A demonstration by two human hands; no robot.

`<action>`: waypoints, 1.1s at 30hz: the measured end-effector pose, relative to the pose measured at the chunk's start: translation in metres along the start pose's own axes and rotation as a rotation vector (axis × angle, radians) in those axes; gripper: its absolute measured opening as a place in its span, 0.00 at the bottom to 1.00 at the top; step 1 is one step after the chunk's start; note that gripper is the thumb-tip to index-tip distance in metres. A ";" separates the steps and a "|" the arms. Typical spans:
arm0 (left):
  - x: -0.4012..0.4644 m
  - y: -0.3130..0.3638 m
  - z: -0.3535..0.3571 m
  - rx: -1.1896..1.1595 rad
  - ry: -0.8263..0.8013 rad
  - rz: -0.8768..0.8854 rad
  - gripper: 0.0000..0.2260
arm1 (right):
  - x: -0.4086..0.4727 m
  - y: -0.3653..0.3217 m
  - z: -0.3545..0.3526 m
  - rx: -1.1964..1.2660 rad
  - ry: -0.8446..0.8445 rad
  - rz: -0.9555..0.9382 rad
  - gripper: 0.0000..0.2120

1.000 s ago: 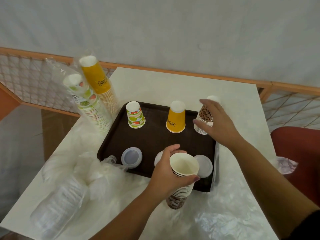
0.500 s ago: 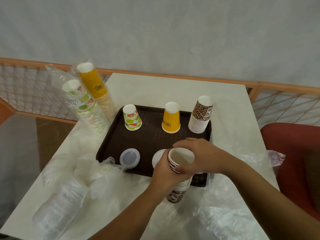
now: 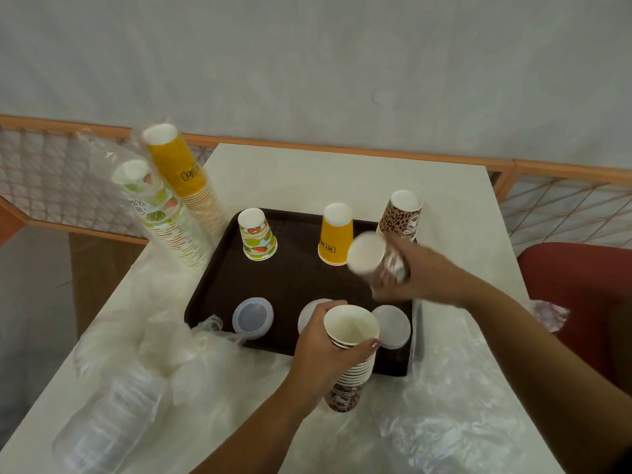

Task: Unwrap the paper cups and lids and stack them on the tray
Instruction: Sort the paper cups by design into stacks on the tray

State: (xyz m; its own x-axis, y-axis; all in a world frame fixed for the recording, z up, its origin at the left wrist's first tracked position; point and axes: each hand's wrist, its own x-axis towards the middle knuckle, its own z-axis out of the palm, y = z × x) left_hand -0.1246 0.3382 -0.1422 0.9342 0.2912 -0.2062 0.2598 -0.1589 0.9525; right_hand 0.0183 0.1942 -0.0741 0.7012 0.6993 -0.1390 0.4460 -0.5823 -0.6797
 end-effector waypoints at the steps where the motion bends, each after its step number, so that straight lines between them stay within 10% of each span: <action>1: 0.001 0.000 0.000 0.008 -0.004 -0.004 0.29 | 0.008 0.002 -0.005 0.136 0.149 -0.001 0.35; 5: 0.003 0.000 0.000 0.010 -0.023 -0.027 0.30 | 0.047 0.022 -0.029 0.520 0.603 0.027 0.30; 10: 0.004 -0.002 -0.001 0.011 -0.029 -0.029 0.30 | 0.076 0.047 -0.026 0.703 0.717 0.118 0.31; 25: 0.003 -0.001 -0.001 0.015 -0.044 -0.016 0.33 | 0.067 0.033 -0.010 0.000 0.740 0.103 0.31; 31: -0.001 0.000 -0.001 0.005 -0.030 0.002 0.34 | 0.001 -0.030 0.022 -0.149 -0.249 -0.017 0.30; 33: 0.000 0.001 0.000 0.037 -0.047 -0.008 0.38 | -0.013 -0.038 0.036 -0.285 -0.323 -0.062 0.30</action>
State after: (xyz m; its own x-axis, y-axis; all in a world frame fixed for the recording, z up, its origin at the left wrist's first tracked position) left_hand -0.1245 0.3384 -0.1407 0.9422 0.2484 -0.2250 0.2755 -0.1920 0.9419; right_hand -0.0283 0.2221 -0.0726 0.4782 0.8042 -0.3530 0.6495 -0.5944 -0.4742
